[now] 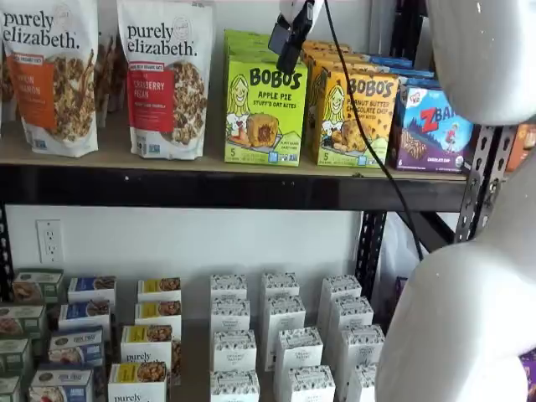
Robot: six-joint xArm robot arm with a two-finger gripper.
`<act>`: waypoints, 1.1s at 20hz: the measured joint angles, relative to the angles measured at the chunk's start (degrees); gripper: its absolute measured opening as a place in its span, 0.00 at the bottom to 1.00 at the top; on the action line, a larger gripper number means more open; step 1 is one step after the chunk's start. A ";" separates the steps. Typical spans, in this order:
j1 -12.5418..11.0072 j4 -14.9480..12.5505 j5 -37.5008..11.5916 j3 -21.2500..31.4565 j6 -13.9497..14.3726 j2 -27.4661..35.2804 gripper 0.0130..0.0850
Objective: Pick the green box on the top shelf, the fourth from the left
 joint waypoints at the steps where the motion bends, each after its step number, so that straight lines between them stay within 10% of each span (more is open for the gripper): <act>1: -0.03 -0.14 -0.13 0.15 -0.11 0.08 1.00; 22: 0.65 -3.54 -3.00 3.35 -0.99 1.28 1.00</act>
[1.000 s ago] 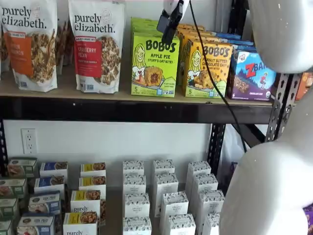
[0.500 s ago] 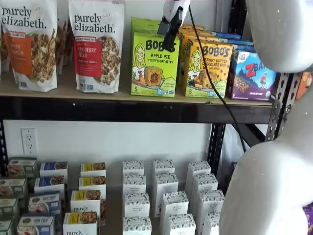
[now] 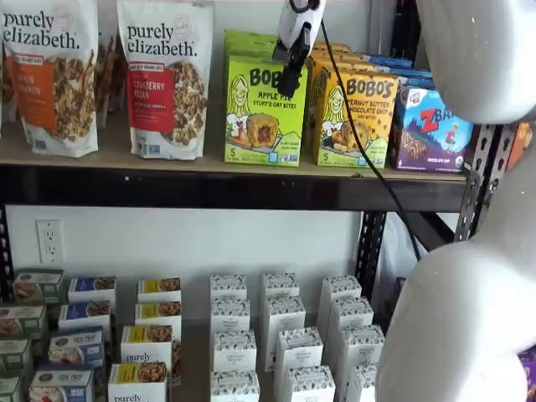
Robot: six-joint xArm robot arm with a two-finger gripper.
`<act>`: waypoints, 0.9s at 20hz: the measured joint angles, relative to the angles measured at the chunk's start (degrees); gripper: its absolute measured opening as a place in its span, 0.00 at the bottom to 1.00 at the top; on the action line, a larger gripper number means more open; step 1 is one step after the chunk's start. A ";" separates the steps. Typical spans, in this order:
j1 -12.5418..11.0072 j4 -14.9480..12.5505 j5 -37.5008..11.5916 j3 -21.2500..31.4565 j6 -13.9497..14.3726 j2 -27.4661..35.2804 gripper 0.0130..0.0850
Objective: Pick the green box on the top shelf, the fourth from the left
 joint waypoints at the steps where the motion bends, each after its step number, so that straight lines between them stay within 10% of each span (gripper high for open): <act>1: 0.01 -0.07 -0.29 0.27 -0.06 -0.01 1.00; 13: 0.01 -0.81 -3.71 2.83 -0.54 -0.50 1.00; 18: -0.31 -0.31 -3.96 3.01 -0.85 -0.54 0.83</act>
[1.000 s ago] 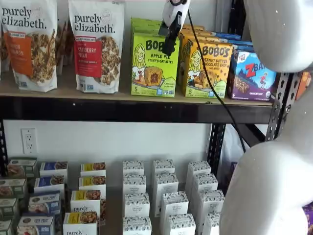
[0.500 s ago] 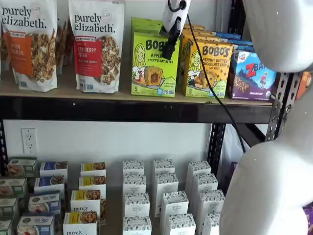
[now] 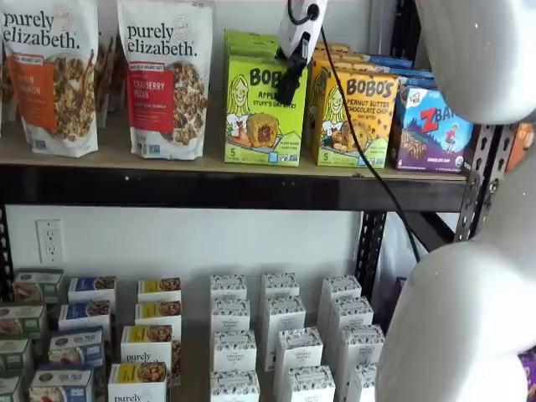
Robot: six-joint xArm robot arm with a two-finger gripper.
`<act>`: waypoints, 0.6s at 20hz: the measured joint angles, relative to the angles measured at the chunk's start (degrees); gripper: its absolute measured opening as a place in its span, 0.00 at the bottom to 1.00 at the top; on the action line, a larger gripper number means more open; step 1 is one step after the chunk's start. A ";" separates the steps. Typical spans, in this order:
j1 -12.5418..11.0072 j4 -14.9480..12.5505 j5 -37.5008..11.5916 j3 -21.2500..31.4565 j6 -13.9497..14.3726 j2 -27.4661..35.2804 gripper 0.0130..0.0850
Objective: Pick the green box on the top shelf, the fourth from the left
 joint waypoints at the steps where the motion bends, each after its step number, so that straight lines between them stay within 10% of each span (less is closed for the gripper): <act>1: -0.11 0.11 0.16 -0.15 -0.08 0.07 0.78; 12: -0.31 -0.11 0.81 -0.71 -0.23 0.28 0.61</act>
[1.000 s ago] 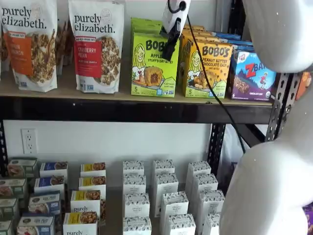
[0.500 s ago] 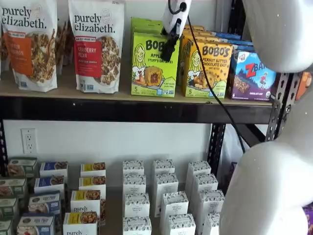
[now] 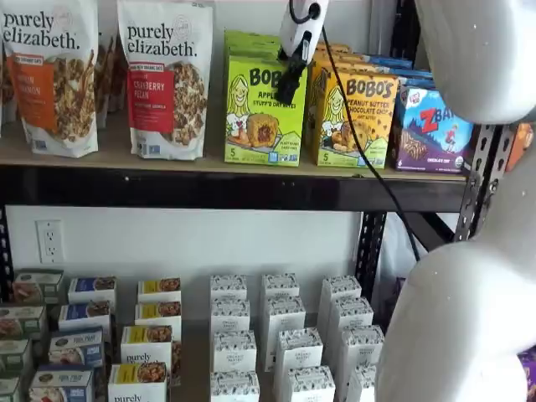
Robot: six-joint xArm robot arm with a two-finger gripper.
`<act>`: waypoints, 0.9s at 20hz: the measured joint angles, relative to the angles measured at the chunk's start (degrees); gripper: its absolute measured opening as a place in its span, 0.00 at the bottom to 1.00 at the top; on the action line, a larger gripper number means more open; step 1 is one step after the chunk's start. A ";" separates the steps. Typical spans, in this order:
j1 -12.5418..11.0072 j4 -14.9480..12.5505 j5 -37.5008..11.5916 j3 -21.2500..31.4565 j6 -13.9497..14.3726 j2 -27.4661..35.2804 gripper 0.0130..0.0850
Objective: Pick the green box on the top shelf, the fourth from the left
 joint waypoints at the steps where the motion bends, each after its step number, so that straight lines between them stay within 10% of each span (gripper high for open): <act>1: 0.02 0.03 0.03 0.01 0.01 -0.01 0.56; 12: 0.66 -0.32 -0.54 0.73 0.56 -0.45 0.50; 18: 0.77 -0.05 -1.07 1.27 0.66 -0.81 0.28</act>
